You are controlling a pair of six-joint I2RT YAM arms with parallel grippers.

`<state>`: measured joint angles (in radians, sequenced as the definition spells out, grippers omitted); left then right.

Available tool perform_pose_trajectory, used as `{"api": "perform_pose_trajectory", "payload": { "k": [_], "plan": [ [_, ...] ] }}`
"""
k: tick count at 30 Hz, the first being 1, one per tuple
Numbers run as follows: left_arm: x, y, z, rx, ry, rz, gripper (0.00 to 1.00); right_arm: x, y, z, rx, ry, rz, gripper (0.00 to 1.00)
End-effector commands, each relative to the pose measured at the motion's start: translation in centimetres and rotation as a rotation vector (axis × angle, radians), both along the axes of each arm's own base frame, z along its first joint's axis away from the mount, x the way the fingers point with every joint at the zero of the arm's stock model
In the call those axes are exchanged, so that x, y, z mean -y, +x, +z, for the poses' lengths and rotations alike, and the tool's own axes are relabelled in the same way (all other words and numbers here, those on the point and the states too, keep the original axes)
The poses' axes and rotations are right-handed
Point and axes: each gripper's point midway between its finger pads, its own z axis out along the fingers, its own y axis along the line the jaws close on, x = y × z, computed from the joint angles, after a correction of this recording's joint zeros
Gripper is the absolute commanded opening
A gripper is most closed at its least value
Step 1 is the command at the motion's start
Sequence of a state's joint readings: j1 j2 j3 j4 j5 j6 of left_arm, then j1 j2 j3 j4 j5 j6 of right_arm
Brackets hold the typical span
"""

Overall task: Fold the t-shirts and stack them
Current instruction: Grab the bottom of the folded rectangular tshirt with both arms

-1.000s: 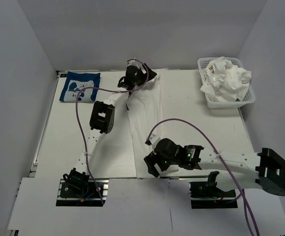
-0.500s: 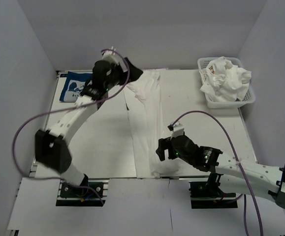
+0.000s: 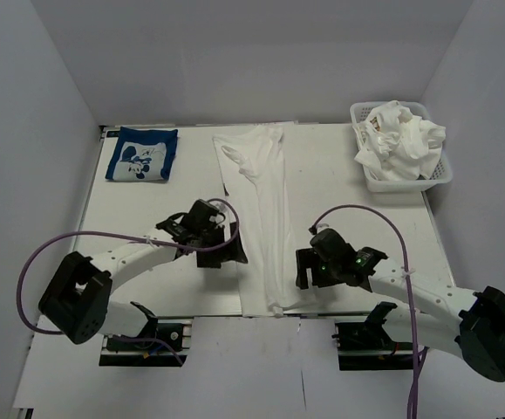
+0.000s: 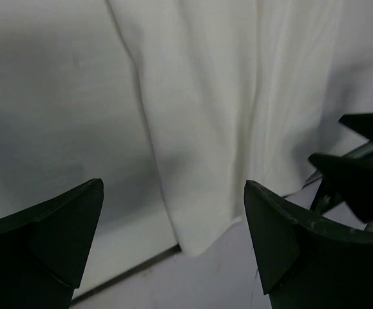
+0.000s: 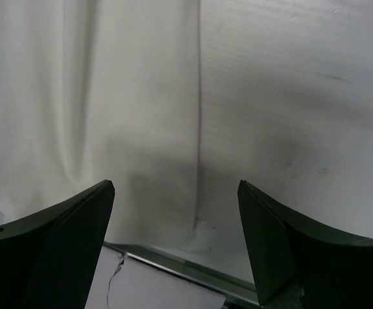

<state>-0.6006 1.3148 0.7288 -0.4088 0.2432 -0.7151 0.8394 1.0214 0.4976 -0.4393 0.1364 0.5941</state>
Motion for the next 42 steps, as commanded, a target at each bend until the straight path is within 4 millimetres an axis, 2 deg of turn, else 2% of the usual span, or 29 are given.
{"api": "perform_pose_trajectory", "payload": {
  "k": [1, 2, 6, 8, 10, 12, 13, 14, 16, 17, 20, 24, 25, 27, 28, 30, 32, 33, 34, 36, 39, 42],
  "plan": [
    [0.6, -5.4, -1.9, -0.195, 0.041, -0.125, 1.00, -0.9, -3.1, -0.1, -0.137, 0.053, 0.145, 0.82],
    [0.5, -6.5, -2.6, -0.224, 0.058, -0.152, 0.98, -1.2, -3.7, 0.0, -0.160, 0.074, 0.183, 0.80],
    [1.0, -9.0, -2.8, -0.273, 0.074, -0.229, 0.97, -1.5, -5.7, -0.8, -0.246, 0.106, 0.255, 0.79],
    [1.8, -10.1, -2.7, -0.288, 0.056, -0.275, 0.97, -1.4, -6.1, -1.4, -0.273, 0.098, 0.253, 0.79],
    [1.9, -11.0, -3.7, -0.329, 0.070, -0.289, 0.95, -0.8, -5.9, -2.1, -0.271, 0.059, 0.228, 0.79],
    [2.8, -12.2, -4.1, -0.359, 0.048, -0.335, 0.90, -0.1, -5.4, -2.4, -0.264, 0.016, 0.189, 0.73],
    [2.7, -13.5, -4.9, -0.404, 0.069, -0.354, 0.88, 0.6, -5.0, -2.7, -0.254, -0.026, 0.153, 0.69],
    [2.7, -13.9, -5.2, -0.414, 0.079, -0.365, 0.88, 1.0, -5.1, -2.8, -0.265, -0.046, 0.136, 0.61],
    [2.4, -14.4, -5.7, -0.430, 0.128, -0.360, 0.81, 1.5, -4.8, -2.9, -0.255, -0.063, 0.101, 0.52],
    [2.9, -14.7, -5.7, -0.425, 0.120, -0.369, 0.78, 1.2, -4.8, -2.7, -0.250, -0.047, 0.091, 0.43],
    [3.3, -15.2, -6.1, -0.423, 0.143, -0.375, 0.73, 1.1, -5.1, -2.7, -0.271, -0.023, 0.057, 0.37],
    [3.7, -15.7, -6.5, -0.432, 0.148, -0.381, 0.51, 1.3, -5.1, -2.7, -0.252, -0.010, 0.033, 0.31],
    [3.5, -15.7, -6.8, -0.431, 0.155, -0.367, 0.37, 1.4, -5.1, -2.6, -0.253, -0.011, 0.026, 0.29],
    [3.6, -15.7, -7.1, -0.430, 0.162, -0.362, 0.19, 1.4, -5.0, -2.5, -0.245, -0.004, 0.030, 0.28],
    [3.6, -15.7, -7.1, -0.430, 0.162, -0.362, 0.00, 1.3, -5.1, -2.3, -0.249, 0.003, 0.036, 0.28],
    [3.4, -15.7, -7.2, -0.437, 0.174, -0.346, 0.00, 1.0, -5.7, -2.3, -0.267, 0.023, 0.069, 0.28],
    [3.5, -15.8, -6.6, -0.426, 0.167, -0.332, 0.00, 1.0, -6.1, -2.3, -0.275, 0.036, 0.082, 0.43],
    [3.1, -15.9, -6.9, -0.426, 0.181, -0.326, 0.00, 0.6, -6.6, -2.2, -0.288, 0.062, 0.119, 0.47],
    [3.1, -15.9, -6.6, -0.430, 0.176, -0.313, 0.00, 0.4, -6.7, -2.0, -0.289, 0.073, 0.124, 0.45],
    [2.6, -16.1, -6.7, -0.439, 0.193, -0.299, 0.00, 0.3, -6.9, -2.1, -0.294, 0.086, 0.130, 0.25],
    [2.3, -15.9, -6.7, -0.430, 0.207, -0.281, 0.00, 0.6, -7.2, -2.5, -0.297, 0.088, 0.124, 0.03],
    [2.4, -15.4, -6.0, -0.399, 0.203, -0.274, 0.00, 0.5, -7.0, -2.2, -0.289, 0.091, 0.131, 0.00]
  ]
}}
